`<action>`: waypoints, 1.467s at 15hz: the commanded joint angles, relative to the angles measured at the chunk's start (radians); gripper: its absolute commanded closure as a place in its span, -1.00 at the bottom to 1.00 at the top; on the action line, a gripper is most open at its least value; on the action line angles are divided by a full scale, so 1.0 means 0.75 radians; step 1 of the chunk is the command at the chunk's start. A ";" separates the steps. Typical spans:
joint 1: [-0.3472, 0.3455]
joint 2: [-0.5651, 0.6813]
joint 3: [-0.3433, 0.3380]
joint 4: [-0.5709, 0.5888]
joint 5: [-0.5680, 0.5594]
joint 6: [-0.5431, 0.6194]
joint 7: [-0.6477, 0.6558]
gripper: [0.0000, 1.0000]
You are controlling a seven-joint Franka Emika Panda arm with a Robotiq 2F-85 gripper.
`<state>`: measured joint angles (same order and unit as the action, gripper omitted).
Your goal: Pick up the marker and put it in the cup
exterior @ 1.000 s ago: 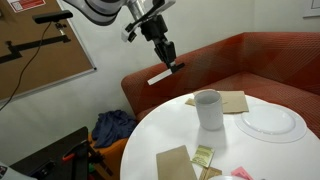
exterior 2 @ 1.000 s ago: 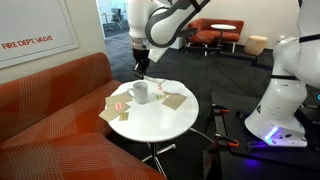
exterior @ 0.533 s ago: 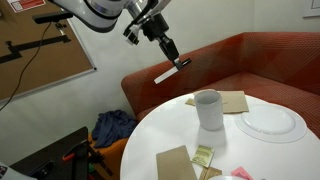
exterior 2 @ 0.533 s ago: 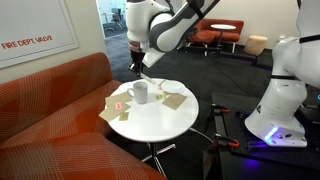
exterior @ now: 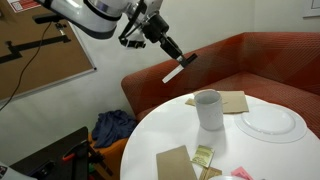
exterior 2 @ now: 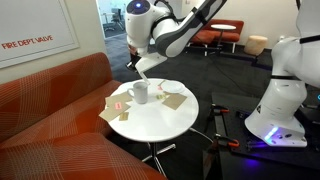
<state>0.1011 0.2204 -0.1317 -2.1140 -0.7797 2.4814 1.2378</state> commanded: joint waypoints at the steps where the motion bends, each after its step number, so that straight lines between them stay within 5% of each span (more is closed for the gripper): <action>1: 0.024 0.012 -0.010 0.016 -0.195 -0.035 0.359 0.90; 9: 0.009 0.057 0.053 0.031 -0.521 -0.240 0.911 0.90; 22: -0.009 0.190 0.113 0.127 -0.738 -0.492 1.328 0.90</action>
<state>0.1041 0.3254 -0.0634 -2.0627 -1.2856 2.1590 2.1653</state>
